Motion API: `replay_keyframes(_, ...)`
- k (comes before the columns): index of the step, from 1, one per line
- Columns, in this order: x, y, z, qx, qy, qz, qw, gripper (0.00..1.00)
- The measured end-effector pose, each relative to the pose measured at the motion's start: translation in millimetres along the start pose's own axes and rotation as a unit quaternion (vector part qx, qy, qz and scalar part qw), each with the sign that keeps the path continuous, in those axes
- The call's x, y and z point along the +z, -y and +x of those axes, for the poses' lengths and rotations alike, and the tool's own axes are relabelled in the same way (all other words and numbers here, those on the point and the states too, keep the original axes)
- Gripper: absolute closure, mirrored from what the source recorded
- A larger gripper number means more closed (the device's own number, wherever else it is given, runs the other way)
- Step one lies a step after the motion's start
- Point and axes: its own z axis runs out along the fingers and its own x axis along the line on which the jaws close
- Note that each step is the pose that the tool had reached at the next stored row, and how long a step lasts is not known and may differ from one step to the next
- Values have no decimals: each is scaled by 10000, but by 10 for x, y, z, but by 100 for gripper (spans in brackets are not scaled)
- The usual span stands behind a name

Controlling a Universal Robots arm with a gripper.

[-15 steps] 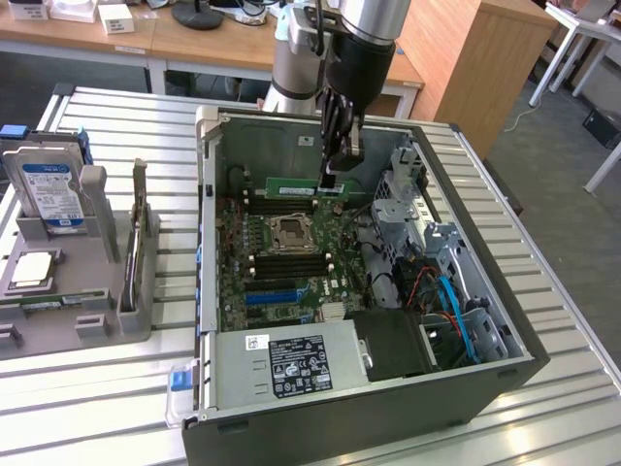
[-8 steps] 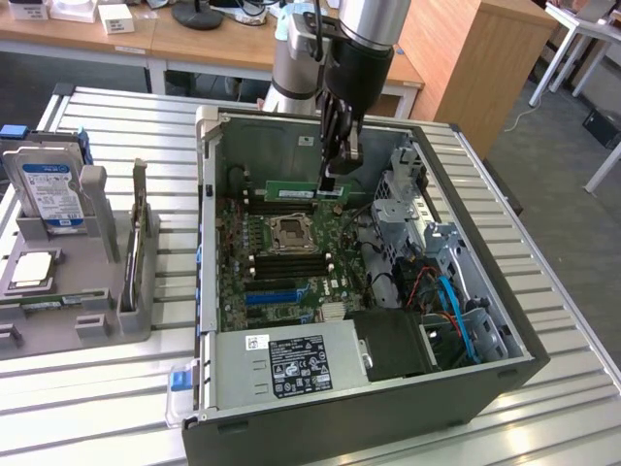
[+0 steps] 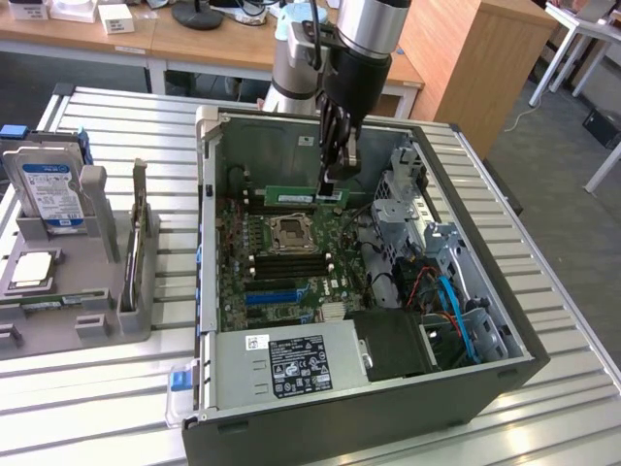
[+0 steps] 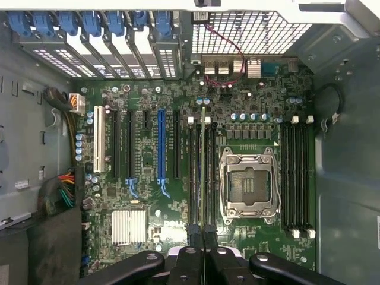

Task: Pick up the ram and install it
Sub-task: 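Insert the ram into the slot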

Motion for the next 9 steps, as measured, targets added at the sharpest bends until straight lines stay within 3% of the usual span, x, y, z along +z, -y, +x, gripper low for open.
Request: replay_keyframes(9, 85, 4, 0, 0, 1, 0, 10000, 88)
